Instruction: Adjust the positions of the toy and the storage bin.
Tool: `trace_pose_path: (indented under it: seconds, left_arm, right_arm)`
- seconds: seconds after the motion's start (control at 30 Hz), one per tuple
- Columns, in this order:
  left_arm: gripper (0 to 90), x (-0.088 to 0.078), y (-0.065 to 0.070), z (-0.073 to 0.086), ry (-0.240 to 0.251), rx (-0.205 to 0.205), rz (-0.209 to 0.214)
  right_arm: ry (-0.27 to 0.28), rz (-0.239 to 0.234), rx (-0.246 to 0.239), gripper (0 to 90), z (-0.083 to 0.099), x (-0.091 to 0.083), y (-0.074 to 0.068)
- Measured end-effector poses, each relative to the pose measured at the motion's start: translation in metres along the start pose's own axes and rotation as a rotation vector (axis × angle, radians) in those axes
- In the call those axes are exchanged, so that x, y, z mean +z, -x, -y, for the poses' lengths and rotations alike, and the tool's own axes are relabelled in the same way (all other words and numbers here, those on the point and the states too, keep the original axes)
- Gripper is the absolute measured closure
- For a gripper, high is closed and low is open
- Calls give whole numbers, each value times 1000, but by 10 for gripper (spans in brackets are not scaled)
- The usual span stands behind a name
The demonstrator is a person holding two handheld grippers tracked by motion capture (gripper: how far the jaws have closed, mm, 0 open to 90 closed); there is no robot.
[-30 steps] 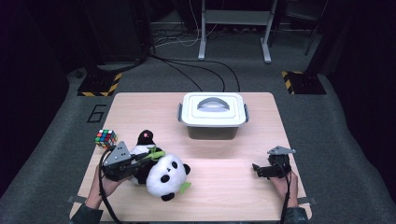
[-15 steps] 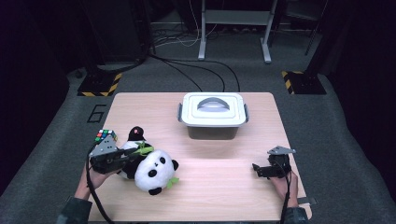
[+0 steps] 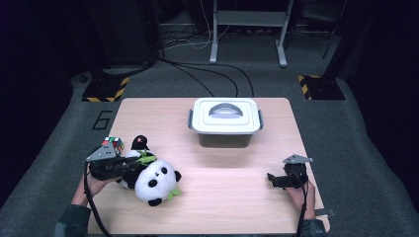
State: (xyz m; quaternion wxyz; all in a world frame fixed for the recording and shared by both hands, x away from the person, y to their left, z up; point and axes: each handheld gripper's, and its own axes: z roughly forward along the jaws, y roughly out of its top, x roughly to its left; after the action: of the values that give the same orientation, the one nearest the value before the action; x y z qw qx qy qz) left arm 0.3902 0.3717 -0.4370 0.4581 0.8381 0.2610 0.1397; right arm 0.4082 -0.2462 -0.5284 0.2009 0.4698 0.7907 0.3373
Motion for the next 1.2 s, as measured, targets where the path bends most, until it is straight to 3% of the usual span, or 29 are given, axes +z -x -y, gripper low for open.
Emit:
trace_pose_path:
  seconds: [0.13,0.27,0.37,0.63,0.87,1.1,1.2]
  left_arm:
    - [771,0,-4,8,14,-7,12]
    - [750,1,-2,8,20,6,-9]
    - [651,-1,1,7,52,-14,-2]
    - [313,-10,19,4,73,-20,-80]
    - [209,-30,40,5,101,-3,-139]
    - [146,-47,53,16,116,-29,-213]
    - [120,-54,54,26,97,-48,-245]
  right_arm:
    - [0,1,0,31,0,0,0]
    - [0,2,0,31,0,0,0]
    - [0,2,0,31,0,0,0]
    - [0,2,0,31,0,0,0]
    - [0,2,0,31,0,0,0]
    - [0,2,0,31,0,0,0]
    - [0,2,1,31,0,0,0]
